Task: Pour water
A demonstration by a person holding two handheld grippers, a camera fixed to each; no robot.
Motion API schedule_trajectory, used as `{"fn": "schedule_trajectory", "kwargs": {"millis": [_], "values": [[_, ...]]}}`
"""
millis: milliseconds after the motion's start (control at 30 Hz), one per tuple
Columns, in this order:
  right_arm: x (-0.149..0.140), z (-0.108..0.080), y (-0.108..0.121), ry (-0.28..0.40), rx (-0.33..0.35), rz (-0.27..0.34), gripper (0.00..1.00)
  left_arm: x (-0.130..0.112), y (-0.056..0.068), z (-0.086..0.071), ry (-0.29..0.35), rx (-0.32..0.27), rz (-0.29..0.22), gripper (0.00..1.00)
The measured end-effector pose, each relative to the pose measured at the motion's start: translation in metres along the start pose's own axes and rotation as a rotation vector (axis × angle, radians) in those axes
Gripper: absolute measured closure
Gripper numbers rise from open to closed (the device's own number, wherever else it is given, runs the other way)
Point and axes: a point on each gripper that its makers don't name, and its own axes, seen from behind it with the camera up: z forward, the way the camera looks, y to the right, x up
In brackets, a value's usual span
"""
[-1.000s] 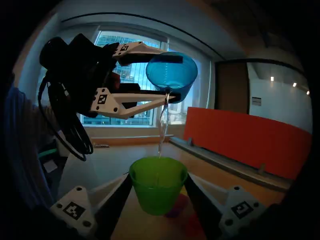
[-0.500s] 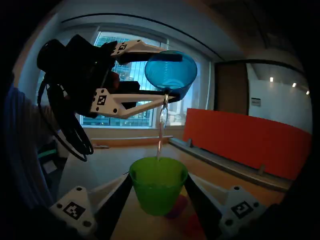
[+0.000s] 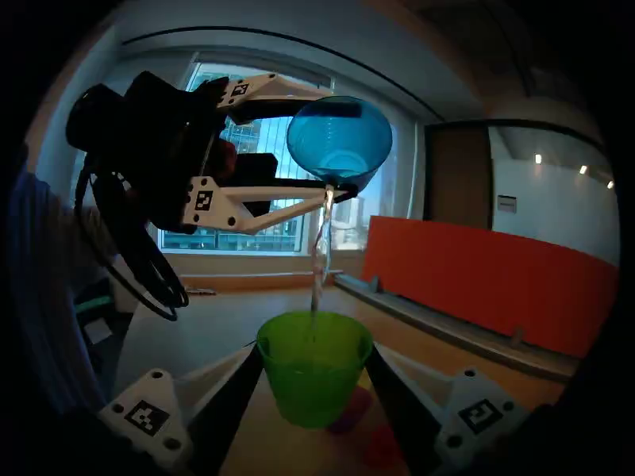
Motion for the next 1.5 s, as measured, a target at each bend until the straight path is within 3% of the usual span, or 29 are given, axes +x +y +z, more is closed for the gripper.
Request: {"fn": "schedule_trajectory", "kwargs": {"millis": [400, 1200, 1500], "values": [[0.003, -0.001, -0.001, 0.005, -0.002, -0.001, 0.10, 0.004, -0.004, 0.000, 0.010, 0.012, 0.063, 0.14], [0.002, 0.001, 0.000, 0.006, -0.003, 0.000, 0.10, 0.016, -0.008, -0.004, 0.029, 0.041, 0.242, 0.14], [0.001, 0.001, 0.001, 0.008, -0.003, 0.002, 0.10, 0.014, -0.005, -0.003, 0.029, 0.042, 0.257, 0.14]]}}
